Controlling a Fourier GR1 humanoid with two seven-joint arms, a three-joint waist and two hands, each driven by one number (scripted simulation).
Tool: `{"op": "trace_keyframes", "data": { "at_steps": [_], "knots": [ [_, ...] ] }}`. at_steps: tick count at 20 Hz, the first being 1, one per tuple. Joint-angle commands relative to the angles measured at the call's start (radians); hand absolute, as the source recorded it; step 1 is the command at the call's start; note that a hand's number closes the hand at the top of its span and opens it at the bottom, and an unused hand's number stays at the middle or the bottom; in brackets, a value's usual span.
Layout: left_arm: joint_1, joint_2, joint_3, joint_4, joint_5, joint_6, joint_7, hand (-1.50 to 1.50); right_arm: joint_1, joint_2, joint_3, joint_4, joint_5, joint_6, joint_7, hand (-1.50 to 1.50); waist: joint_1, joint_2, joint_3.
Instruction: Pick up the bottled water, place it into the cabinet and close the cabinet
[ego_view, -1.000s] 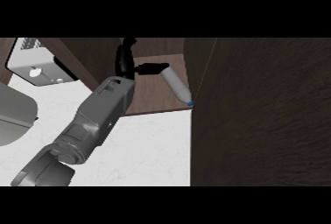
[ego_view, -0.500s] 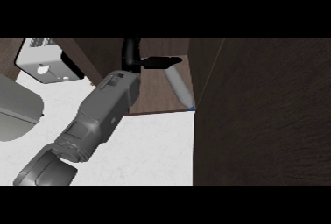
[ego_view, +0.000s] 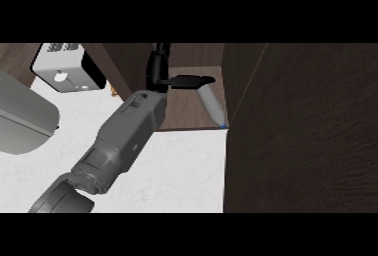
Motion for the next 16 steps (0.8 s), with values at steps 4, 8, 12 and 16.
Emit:
{"op": "trace_keyframes", "data": {
  "at_steps": [4, 8, 12, 16],
  "knots": [
    [0.131, -0.006, -0.077, -0.195, 0.022, -0.028, 0.064, -1.5, 0.065, 0.008, 0.031, -0.117, -0.017, -0.017, 0.051, -1.5, 0.031, -0.016, 0.0],
    [0.254, -0.006, -0.167, -0.345, 0.084, -0.075, 0.06, -1.5, 0.038, 0.042, 0.081, -0.066, 0.062, -0.04, 0.036, -1.5, 0.025, -0.016, 0.0],
    [0.362, -0.006, -0.239, -0.504, 0.119, -0.117, 0.104, -1.5, 0.037, 0.003, 0.051, -0.121, -0.002, -0.03, 0.079, -1.5, 0.037, -0.016, 0.0],
    [0.487, -0.006, -0.311, -0.678, 0.104, -0.104, 0.087, -1.5, 0.022, 0.02, 0.07, -0.128, 0.03, -0.062, 0.091, -1.5, 0.043, -0.014, 0.0]
  ]
}}
